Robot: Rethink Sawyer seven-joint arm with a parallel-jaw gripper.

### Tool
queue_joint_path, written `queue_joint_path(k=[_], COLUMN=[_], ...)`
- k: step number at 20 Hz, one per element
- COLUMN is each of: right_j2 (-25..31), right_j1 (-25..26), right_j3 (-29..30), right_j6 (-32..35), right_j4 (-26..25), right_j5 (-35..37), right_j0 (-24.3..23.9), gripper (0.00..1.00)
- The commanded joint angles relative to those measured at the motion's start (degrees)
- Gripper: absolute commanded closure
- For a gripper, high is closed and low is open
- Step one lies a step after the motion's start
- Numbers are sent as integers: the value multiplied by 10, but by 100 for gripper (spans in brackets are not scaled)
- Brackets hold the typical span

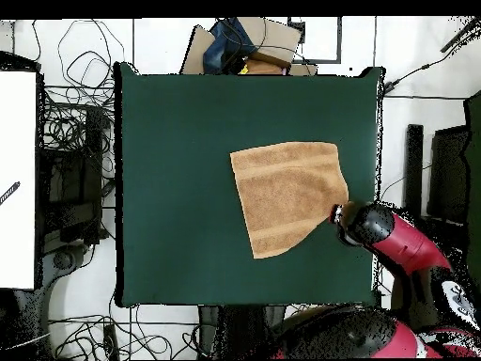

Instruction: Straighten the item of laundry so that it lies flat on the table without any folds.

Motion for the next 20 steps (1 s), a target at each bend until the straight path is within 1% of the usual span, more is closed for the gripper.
queue_joint_path(k=[1, 7, 14, 20], right_j2=[72, 79, 73, 78], right_j1=[-21, 6, 11, 24], right_j3=[39, 22, 9, -4], right_j6=[61, 67, 77, 76], right_j4=[5, 3, 6, 9], right_j5=[-3, -23, -25, -23], right_j0=[-16, -23, -14, -12], gripper=[0, 0, 0, 0])
